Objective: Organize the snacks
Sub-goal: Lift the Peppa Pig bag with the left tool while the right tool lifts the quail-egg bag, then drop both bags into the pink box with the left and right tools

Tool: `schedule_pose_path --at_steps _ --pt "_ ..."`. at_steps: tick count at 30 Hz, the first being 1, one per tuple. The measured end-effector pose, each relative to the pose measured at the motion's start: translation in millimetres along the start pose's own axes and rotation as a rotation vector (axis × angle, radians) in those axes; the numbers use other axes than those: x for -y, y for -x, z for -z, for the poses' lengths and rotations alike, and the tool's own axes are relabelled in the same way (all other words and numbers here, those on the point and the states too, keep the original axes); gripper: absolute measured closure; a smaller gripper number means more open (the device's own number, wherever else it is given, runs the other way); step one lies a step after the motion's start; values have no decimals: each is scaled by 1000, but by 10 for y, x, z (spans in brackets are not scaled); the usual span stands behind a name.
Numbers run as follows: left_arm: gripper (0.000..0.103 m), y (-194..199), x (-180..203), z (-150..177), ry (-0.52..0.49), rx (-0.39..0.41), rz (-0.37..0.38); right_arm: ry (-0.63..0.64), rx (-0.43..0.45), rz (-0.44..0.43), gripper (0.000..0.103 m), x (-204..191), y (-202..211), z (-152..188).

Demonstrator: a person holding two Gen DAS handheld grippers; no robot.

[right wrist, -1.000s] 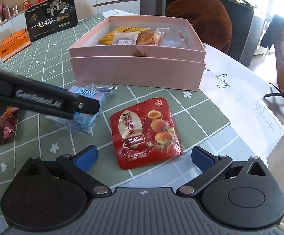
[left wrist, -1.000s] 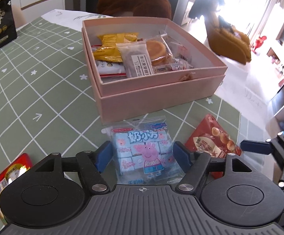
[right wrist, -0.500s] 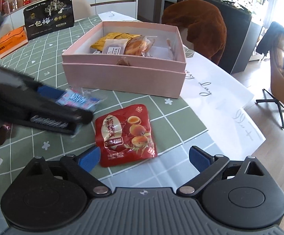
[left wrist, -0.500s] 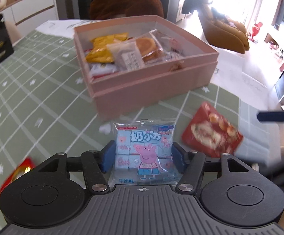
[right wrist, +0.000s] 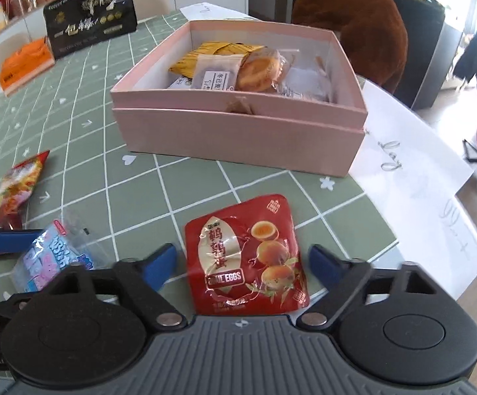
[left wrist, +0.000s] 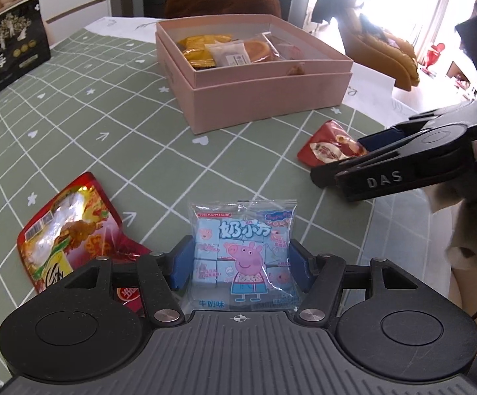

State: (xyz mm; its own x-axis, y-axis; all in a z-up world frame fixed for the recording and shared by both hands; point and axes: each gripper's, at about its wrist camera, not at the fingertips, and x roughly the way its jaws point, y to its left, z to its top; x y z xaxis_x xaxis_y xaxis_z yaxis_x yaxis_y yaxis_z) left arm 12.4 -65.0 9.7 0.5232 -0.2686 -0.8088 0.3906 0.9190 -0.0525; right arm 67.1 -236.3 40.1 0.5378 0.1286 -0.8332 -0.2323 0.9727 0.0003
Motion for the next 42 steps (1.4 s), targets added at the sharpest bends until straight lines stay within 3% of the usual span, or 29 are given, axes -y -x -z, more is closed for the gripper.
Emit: schedule_pose_path --at_steps 6,13,16,21,24,27,32,34,36,38,39,42 --pt "35 -20 47 -7 -13 -9 -15 45 -9 -20 33 -80 221 2" --pt "37 -11 32 12 -8 2 -6 -20 8 -34 32 18 393 22" --pt "38 46 -20 77 35 32 32 -28 5 -17 32 37 398 42" --pt "38 194 24 119 11 91 36 -55 9 -14 32 91 447 80" --pt "38 386 -12 -101 42 168 80 -75 39 -19 32 140 542 43" --pt "38 616 -119 -490 76 296 106 -85 128 -39 32 210 763 -105" --pt "38 563 -144 -1255 4 349 107 -121 270 -61 32 379 1062 -728" --pt "37 388 -194 -1545 52 387 145 -118 322 -48 31 411 1085 -1011" --pt "36 108 -303 -1796 136 331 218 -117 360 -38 26 446 1029 -1332" --pt "40 -63 -403 -1871 188 266 225 -142 332 -11 24 495 897 -1607" --pt "40 -58 -453 -1827 200 271 220 -161 318 10 24 530 851 -1679" --pt "40 34 -622 -1601 238 271 218 -193 313 -1 24 612 824 -1584"
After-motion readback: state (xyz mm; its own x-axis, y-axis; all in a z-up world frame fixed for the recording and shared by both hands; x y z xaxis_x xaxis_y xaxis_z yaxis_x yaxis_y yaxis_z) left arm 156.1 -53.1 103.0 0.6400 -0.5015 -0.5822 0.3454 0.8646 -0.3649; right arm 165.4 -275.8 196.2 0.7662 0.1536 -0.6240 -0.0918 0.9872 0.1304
